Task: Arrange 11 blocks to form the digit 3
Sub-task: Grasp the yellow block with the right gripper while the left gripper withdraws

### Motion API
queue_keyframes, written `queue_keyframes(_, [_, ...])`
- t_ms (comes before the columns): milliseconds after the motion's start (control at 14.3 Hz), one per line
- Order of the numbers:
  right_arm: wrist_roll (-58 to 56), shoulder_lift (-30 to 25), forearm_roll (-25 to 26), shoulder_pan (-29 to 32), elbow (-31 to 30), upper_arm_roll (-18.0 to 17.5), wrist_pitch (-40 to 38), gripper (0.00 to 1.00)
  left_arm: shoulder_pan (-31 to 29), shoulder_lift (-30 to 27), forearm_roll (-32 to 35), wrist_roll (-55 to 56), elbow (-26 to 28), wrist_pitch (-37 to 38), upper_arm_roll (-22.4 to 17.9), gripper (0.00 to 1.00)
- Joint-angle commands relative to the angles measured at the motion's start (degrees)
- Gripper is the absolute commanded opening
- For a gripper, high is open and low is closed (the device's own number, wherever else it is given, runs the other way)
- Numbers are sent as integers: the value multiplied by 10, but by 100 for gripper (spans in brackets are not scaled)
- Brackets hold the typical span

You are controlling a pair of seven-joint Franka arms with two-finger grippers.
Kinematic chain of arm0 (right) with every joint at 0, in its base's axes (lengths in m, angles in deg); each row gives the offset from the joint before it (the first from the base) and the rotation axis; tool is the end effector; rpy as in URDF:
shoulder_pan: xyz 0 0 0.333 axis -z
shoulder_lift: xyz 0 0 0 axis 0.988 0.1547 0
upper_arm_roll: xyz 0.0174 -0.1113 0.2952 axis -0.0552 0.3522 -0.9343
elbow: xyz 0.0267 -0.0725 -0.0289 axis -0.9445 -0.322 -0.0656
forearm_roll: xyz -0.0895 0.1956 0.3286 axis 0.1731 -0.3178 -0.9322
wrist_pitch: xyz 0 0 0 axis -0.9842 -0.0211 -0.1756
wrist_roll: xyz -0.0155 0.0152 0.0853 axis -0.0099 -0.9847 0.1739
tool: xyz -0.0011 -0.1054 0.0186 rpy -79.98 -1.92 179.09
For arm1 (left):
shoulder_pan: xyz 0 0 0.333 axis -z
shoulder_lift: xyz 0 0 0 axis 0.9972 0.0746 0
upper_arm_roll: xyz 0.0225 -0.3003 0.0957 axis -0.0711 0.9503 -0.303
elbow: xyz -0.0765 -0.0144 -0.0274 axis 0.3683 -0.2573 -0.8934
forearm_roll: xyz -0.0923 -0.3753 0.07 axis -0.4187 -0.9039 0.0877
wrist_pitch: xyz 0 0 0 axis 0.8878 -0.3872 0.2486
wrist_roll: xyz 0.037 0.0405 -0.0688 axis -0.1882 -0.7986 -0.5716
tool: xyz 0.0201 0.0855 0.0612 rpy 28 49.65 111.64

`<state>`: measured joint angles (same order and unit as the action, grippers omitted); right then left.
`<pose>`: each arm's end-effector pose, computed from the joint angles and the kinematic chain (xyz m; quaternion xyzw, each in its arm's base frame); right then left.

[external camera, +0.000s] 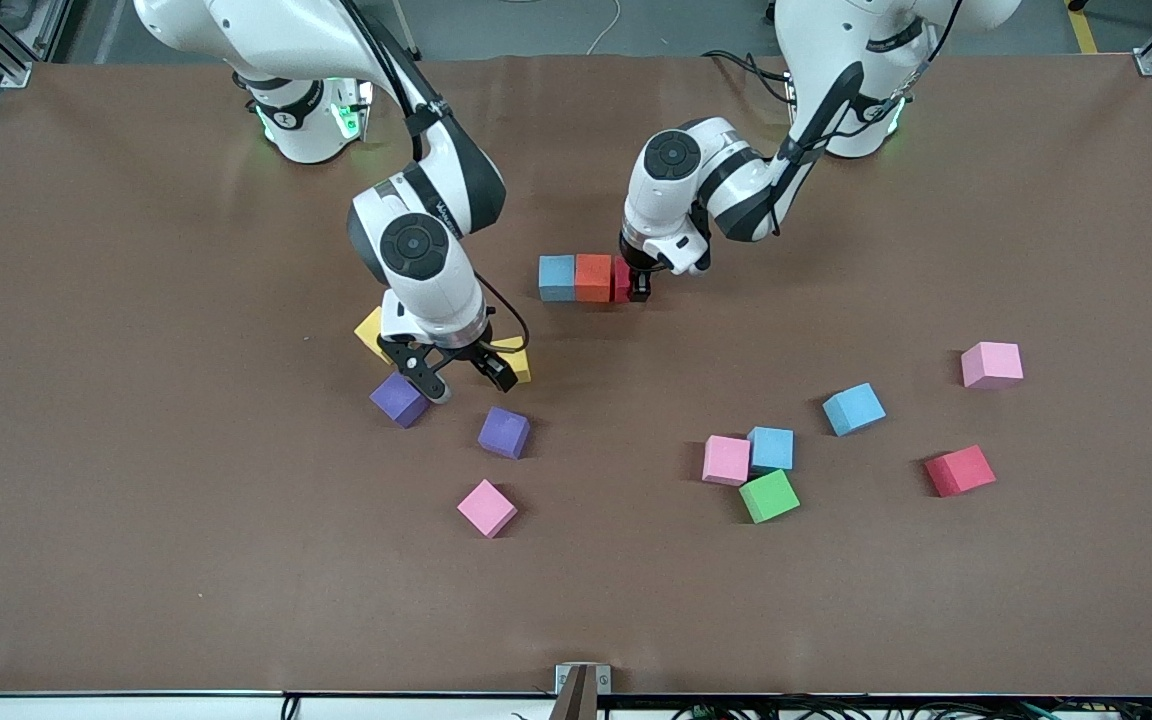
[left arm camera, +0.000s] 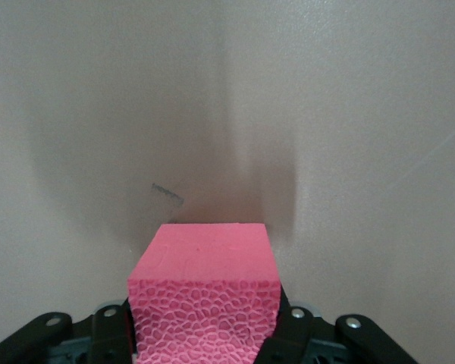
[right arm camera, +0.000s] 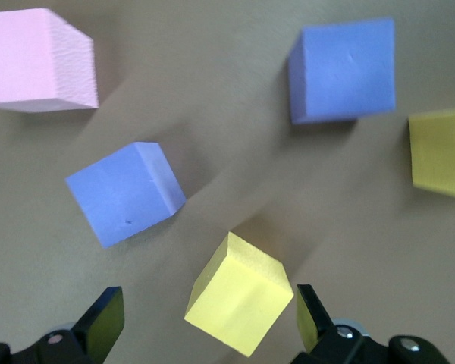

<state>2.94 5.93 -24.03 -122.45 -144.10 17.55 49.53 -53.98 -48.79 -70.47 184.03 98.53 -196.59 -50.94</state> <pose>0.5364 0.3777 0.2947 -0.9097 0.4149 -0.0004 0.0178 0.3391 -0.4244 0.1920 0.7128 0.6999 -0.0377 0.0265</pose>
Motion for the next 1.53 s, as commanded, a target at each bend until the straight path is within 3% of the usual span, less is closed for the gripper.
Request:
queue_keyframes(0, [109, 23, 4, -1, 10, -1, -2, 100, 5, 12, 10, 2, -5, -11, -1, 19])
queue_keyframes(349, [210, 53, 0, -15, 9, -2, 0, 100, 5, 16, 10, 2, -11, -11, -1, 20])
queue_keyframes(767, [211, 68, -29, -15, 9, -2, 4, 100, 12, 19, 10, 1, -16, -10, -1, 33])
queue_keyframes(907, [211, 71, -47, -16, 8, -2, 15, 100, 12, 21, 10, -1, -20, -10, -1, 47])
queue_keyframes(1047, [212, 80, -50, -16, 8, -2, 19, 100, 12, 24, 10, -6, -27, -5, -1, 79])
queue_keyframes(1116, [212, 81, -53, -20, 9, -2, 19, 100, 13, 24, 11, -9, -29, -5, -1, 100])
queue_keyframes(1326, [212, 81, -57, -25, 8, -2, 19, 97, 10, 22, 11, -9, -50, 16, -1, 100])
queue_keyframes(1465, [212, 82, -60, -26, 8, -2, 19, 94, 5, 12, 11, -14, -79, 71, -1, 100])
